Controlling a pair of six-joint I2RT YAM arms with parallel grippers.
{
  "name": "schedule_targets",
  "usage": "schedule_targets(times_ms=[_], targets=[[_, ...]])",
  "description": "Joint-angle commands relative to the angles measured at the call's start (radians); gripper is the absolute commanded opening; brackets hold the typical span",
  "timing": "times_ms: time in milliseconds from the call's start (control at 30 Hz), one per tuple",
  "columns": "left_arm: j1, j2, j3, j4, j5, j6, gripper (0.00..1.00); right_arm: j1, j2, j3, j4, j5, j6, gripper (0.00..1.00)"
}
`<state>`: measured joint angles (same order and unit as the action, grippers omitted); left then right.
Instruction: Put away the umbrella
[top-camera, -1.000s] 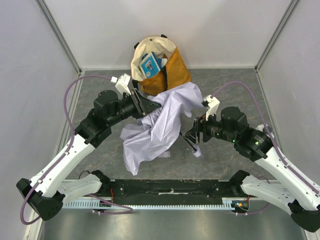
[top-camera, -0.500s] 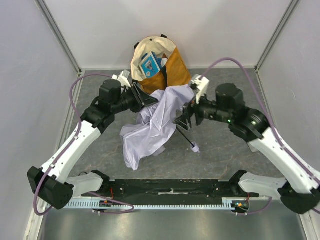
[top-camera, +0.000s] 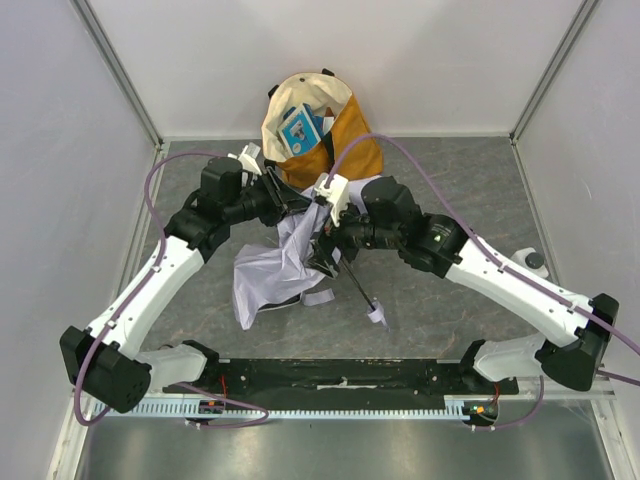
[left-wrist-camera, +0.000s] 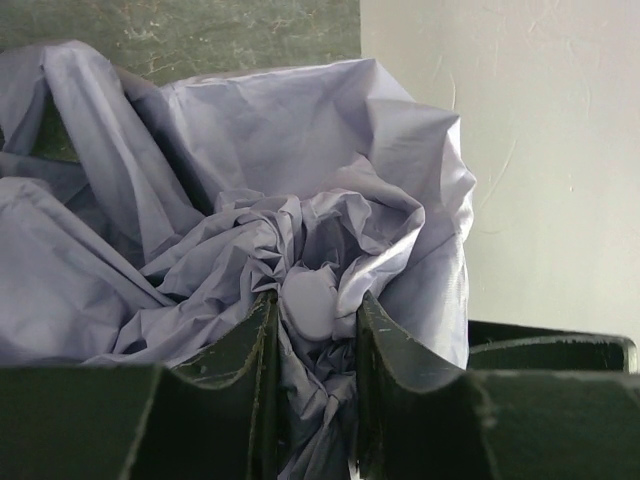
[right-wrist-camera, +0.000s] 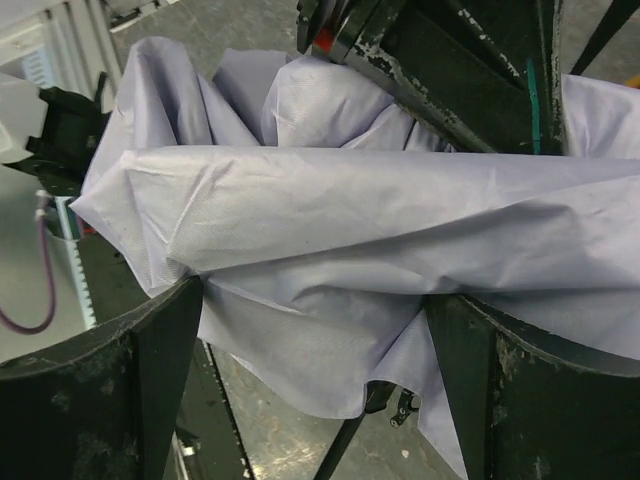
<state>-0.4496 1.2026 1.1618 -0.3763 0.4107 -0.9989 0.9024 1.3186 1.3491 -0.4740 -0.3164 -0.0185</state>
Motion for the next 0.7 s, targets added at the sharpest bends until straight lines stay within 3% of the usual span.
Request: schedule_targets(times_ms=[0,167,467,533,667], targets=[[-0.006,-0.008,0.039,0.100,0.097,-0.109,0.02,0.085,0.034,0.002,0.054,0.126,-0.037,0.98],[-0.006,-0.023,0.013,0.120,0.097,-0.118,0.02,0.109,0.024,0.015,0.054,0.399,0.070,0.98],[-0.006,-0.014,-0.005,-0.004,-0.010,-0.011,0.02,0.155,-0.041,0.050,-0.126,0.570,0.269,0.98],[-0.006,-0.040,-0.101,0.176,0.049,0.066,0.02,0.155,-0.071,0.003,-0.088,0.521,0.264,0.98],[-0.003,-0.126,-0.405,0.653,0.135,-0.001,0.02,0.156,-0.091,-0.048,-0.058,0.432,0.246,0.98]])
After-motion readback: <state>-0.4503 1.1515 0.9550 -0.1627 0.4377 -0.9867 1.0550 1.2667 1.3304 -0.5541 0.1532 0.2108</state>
